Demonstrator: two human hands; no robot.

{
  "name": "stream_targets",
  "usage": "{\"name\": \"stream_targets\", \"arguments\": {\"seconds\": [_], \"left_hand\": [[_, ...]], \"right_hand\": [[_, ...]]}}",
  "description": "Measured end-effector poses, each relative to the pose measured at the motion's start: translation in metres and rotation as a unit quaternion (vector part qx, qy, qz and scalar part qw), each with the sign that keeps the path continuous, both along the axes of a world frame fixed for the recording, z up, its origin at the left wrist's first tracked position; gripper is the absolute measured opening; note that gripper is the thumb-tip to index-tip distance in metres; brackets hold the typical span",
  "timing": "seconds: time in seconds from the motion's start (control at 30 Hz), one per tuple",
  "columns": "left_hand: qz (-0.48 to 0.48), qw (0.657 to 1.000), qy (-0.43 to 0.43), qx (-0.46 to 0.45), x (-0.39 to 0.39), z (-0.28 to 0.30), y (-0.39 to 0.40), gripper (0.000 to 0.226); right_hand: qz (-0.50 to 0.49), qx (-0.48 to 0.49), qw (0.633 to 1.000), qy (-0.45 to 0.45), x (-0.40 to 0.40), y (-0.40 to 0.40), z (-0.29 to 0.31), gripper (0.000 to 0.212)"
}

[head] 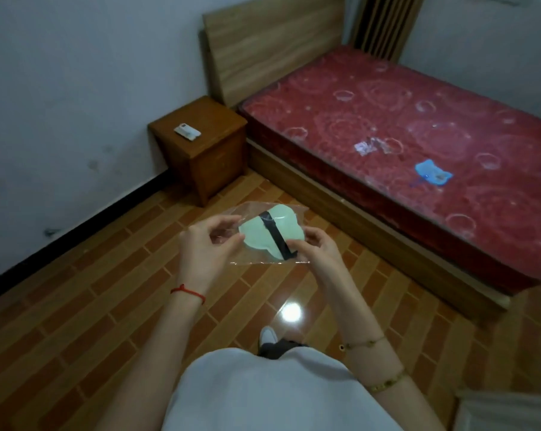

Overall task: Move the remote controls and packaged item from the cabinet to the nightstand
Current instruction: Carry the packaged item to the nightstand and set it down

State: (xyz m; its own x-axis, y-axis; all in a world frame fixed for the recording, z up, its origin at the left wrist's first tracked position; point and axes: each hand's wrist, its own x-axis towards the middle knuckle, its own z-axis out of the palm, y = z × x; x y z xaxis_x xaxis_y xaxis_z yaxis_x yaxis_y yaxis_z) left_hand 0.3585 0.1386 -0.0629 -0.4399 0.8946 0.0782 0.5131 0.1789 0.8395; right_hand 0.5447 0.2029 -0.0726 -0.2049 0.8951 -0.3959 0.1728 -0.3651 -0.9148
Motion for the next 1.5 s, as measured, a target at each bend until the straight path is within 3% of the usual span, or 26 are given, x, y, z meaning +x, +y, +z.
{"name": "stream_targets", "arguments": {"seconds": [0.47,0.83,1.17,1.5], "left_hand": [[0.115,0.993,-0.005,-0.002,-0.078,-0.006,0.172,0.032],[0.175,0.984,-0.010,0.009,-0.205,-0.014,0.323,0.030],[0.174,0.984,-0.044,-0.011,-0.315,-0.009,0.464,0.036],[0.201,0.977,-0.054,-0.046,-0.384,-0.043,0.592,0.047]], "right_hand": [[0.113,0.006,0.993,-0.035,-0.098,0.213,-0.009,0.040],[0.173,0.002,0.985,-0.019,-0.234,0.379,-0.014,0.033],[0.184,-0.009,0.983,-0.020,-0.350,0.527,-0.015,0.038],[0.212,-0.052,0.975,-0.028,-0.436,0.672,-0.056,0.034]]}}
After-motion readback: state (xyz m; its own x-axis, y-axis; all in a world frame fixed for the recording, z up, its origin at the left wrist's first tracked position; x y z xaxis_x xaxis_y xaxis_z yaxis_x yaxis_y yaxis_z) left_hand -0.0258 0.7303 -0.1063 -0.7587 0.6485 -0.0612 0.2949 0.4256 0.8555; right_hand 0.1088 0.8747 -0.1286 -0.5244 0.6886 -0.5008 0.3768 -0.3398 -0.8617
